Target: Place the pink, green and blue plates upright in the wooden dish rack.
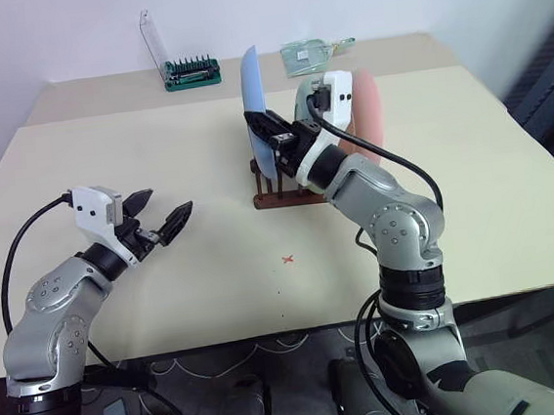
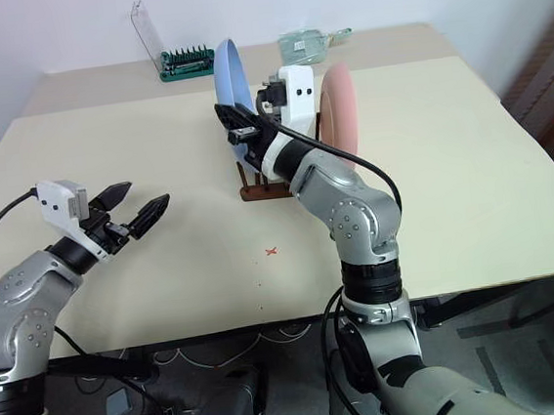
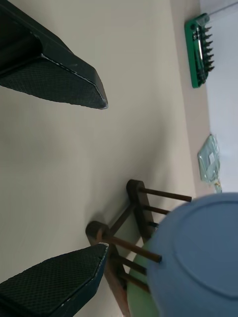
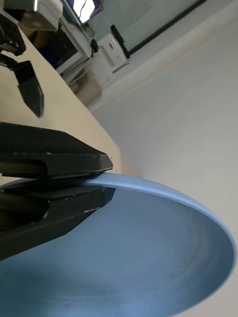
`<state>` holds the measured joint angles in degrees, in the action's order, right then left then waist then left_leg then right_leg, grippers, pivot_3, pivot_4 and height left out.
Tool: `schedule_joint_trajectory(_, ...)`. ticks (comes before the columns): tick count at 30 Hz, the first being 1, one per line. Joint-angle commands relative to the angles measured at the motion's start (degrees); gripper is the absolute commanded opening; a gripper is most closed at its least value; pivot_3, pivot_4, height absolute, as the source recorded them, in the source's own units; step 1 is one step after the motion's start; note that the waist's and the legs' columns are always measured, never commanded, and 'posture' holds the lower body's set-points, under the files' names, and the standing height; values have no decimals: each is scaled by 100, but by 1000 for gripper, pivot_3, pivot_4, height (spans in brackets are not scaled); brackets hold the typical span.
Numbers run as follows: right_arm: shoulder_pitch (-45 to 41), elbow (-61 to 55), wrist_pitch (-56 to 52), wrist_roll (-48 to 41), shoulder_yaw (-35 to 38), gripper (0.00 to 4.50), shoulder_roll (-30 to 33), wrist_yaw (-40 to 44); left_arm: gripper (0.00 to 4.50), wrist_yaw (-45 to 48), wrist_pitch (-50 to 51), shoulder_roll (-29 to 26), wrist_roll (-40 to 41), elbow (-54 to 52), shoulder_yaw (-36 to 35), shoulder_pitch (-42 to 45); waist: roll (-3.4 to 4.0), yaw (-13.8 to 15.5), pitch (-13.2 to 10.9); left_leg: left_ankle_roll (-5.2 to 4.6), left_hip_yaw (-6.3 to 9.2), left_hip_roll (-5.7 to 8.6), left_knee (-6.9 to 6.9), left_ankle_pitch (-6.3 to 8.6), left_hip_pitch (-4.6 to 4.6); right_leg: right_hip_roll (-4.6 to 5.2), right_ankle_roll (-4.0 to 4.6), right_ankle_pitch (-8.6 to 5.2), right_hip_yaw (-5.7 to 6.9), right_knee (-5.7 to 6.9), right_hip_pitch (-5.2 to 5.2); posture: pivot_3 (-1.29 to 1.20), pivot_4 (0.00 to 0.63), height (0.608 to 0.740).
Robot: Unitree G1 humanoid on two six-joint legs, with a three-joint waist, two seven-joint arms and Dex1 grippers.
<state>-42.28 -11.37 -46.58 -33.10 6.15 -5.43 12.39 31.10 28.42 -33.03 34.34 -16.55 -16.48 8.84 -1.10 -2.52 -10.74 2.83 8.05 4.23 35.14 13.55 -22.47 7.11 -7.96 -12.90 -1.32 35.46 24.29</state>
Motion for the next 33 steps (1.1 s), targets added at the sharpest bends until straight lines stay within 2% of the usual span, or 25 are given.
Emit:
schedule_joint_trajectory(1,-217,-38,-69,-267,143,0,-63,-178,4436,238,24,-107,88,-324,7,-135,0,-3,0,0,-1,0,0,0,0,0,0,0,0,0,0,0,150,740)
schedule_joint_trajectory(13,-345,274,-429,-626,380,0,-63,-726,4436,461,-23,-144,-30,-398,157,-303,2,2,-1,0,-2,-7,-1,0,0,-8,6,4,-2,-2,2,0,150,740)
schedule_joint_trajectory(16,-329,237,-414,-615,323,975,-8,-748,4500,489,-84,-105,-61,-385,217,-340,2,1,-1,0,-2,-8,-1,0,0,-8,6,4,-3,-2,2,0,150,740)
schedule_joint_trajectory(19,-339,166,-324,-508,188,2391,110,-683,4500,520,-123,-89,-79,-357,246,-360,2,-2,-1,0,-2,-9,-1,0,0,-9,6,4,-3,-2,2,0,150,740)
schedule_joint_trajectory(26,-438,-84,-9,-204,-283,2391,586,-255,4500,560,-159,-57,-126,-311,262,-365,3,-3,-2,0,-4,-10,-1,0,0,-11,7,4,-3,-3,2,0,150,740)
schedule_joint_trajectory(30,-672,-565,436,274,-804,2391,1460,538,4500,684,-292,-12,-178,-185,271,-447,3,1,-2,0,-4,-11,-1,0,-2,-12,7,4,-2,-7,2,0,150,740)
schedule_joint_trajectory(33,-712,-740,795,531,-812,2391,2026,884,4500,751,-425,16,-237,-71,294,-486,3,7,-2,0,-5,-12,-1,0,-4,-12,6,4,-3,-11,1,0,150,740)
